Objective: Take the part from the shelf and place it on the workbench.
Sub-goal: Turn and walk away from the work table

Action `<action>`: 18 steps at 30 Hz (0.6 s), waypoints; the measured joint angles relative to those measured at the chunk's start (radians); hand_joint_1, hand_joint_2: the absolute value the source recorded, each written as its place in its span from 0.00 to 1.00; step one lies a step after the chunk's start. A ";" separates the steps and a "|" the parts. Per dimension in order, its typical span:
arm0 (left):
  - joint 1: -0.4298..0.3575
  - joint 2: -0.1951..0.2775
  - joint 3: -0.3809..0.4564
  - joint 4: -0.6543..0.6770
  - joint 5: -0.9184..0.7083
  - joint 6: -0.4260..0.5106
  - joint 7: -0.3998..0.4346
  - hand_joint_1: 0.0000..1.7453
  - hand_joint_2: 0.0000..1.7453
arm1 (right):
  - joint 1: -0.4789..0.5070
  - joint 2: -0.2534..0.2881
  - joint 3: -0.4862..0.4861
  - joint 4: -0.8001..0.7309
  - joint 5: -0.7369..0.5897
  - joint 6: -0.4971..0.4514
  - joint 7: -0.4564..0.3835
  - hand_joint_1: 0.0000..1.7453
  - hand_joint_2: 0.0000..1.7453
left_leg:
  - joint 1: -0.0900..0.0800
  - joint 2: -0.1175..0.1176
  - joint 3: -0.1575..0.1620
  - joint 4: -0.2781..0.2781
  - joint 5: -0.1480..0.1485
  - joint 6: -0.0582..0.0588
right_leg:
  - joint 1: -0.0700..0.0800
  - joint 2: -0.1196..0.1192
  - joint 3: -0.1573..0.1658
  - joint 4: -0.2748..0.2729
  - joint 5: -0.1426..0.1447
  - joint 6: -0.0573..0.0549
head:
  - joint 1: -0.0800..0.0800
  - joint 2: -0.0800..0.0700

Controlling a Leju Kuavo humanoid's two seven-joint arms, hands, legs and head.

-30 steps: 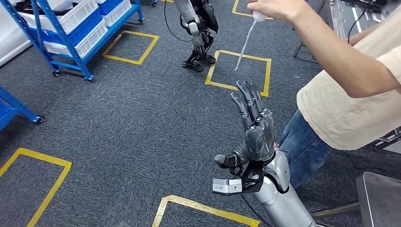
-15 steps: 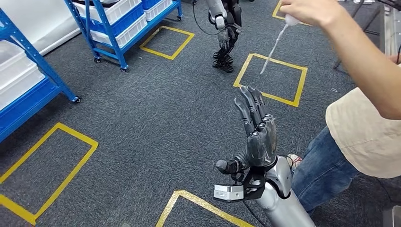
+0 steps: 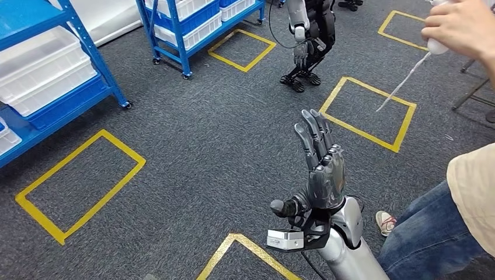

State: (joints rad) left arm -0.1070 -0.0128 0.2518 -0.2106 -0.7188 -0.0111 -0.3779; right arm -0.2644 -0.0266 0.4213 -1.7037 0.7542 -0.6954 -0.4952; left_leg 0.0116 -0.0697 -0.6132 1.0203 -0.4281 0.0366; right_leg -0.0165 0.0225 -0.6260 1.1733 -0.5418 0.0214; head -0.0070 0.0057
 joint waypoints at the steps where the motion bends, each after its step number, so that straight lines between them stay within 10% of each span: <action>1: -0.001 0.000 0.000 0.000 -0.001 0.000 0.000 0.00 0.00 | 0.000 0.000 0.000 0.000 0.000 0.000 0.000 0.00 0.00 | -0.001 -0.011 -0.002 0.002 0.000 -0.003 | -0.002 0.023 0.028 -0.064 0.027 -0.003 | 0.000 0.000; 3: -0.003 0.000 0.000 0.000 -0.002 0.000 -0.001 0.00 0.00 | 0.002 0.000 -0.001 -0.001 0.000 -0.001 0.000 0.00 0.00 | 0.000 -0.032 -0.009 0.004 0.004 -0.015 | -0.003 0.055 0.059 -0.135 0.047 -0.008 | 0.000 0.000; 6: 0.001 0.004 0.001 0.000 -0.002 0.000 -0.001 0.00 0.00 | 0.002 0.000 -0.003 -0.002 0.000 -0.002 0.000 0.00 0.00 | 0.003 -0.049 -0.016 0.002 0.008 -0.036 | -0.001 0.031 0.066 -0.149 0.050 -0.021 | 0.000 0.000; 12: 0.001 0.009 0.002 0.000 -0.006 0.001 -0.003 0.00 0.00 | 0.010 0.000 -0.006 -0.003 -0.004 -0.003 -0.004 0.00 0.00 | 0.002 0.058 -0.136 0.265 -0.118 -0.056 | 0.004 -0.055 0.074 -0.158 0.050 -0.043 | -0.003 0.000; 18: 0.001 0.011 0.002 0.000 -0.014 0.003 -0.005 0.00 0.00 | 0.011 0.000 -0.010 -0.003 -0.011 -0.003 -0.008 0.00 0.00 | -0.009 0.124 -0.001 0.021 -0.014 -0.038 | 0.014 -0.121 0.081 -0.145 0.030 -0.027 | -0.002 0.000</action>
State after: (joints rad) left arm -0.1064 -0.0017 0.2542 -0.2107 -0.7332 -0.0076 -0.3833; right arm -0.2535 -0.0267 0.4112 -1.7065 0.7434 -0.6989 -0.5036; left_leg 0.0027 0.0547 -0.6146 1.0417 -0.4422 -0.0011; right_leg -0.0026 -0.0983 -0.5447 1.0278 -0.5117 -0.0058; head -0.0091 0.0057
